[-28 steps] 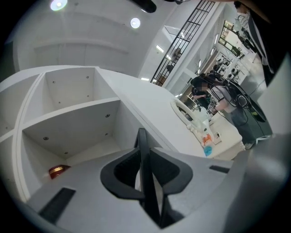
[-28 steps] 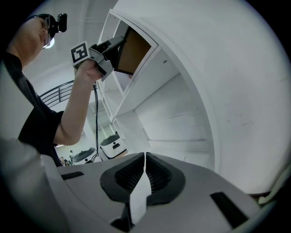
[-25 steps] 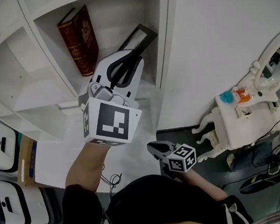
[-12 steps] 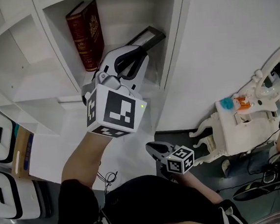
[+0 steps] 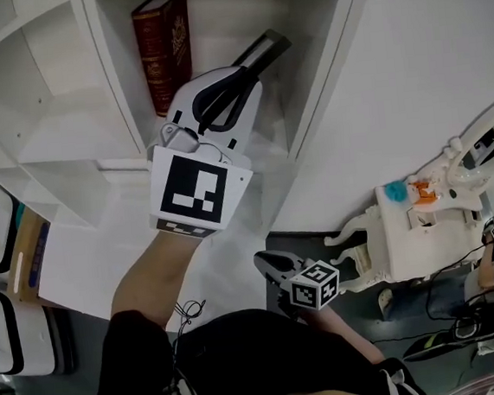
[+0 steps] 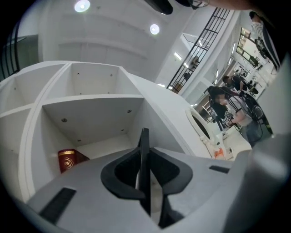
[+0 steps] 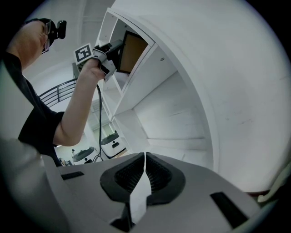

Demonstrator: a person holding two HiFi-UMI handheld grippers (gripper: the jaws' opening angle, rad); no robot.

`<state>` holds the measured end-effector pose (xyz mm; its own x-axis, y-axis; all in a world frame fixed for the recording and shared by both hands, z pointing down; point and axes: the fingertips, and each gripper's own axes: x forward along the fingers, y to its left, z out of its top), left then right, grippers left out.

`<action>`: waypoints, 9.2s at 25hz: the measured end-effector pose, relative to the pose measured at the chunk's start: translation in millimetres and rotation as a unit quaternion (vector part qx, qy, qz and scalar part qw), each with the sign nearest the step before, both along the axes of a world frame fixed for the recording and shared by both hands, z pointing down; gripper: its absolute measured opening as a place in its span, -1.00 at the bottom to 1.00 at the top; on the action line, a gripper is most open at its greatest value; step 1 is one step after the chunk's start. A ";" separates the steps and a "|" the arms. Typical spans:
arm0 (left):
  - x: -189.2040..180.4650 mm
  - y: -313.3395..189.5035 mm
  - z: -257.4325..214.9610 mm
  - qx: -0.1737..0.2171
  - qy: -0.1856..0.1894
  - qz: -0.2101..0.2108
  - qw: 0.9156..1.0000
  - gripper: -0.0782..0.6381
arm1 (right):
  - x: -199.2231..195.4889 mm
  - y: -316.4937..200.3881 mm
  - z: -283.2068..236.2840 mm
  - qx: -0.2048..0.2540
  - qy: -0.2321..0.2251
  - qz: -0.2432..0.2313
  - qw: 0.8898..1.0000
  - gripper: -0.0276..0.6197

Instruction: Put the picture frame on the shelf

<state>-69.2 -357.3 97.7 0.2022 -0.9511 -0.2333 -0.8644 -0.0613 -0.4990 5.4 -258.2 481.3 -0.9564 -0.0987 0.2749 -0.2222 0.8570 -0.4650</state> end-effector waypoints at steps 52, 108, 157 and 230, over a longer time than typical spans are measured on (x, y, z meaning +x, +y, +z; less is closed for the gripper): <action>-95.4 38.0 17.9 0.026 0.101 -0.071 0.992 -0.59 | -88.3 -32.3 -277.6 0.281 -0.153 -0.038 0.947 -0.84; -47.1 -9.0 44.1 -0.061 0.089 -0.007 0.994 -0.59 | -114.8 -103.1 -407.2 0.355 -0.113 0.135 0.918 -0.60; 31.3 -55.0 45.5 -0.102 0.112 0.082 0.985 -0.58 | 5.7 5.6 -253.0 0.421 -0.081 0.157 0.890 -0.36; -33.5 170.2 292.6 -0.280 0.236 0.064 0.928 -0.57 | 13.1 31.0 -96.7 0.193 -0.046 0.126 0.972 -0.84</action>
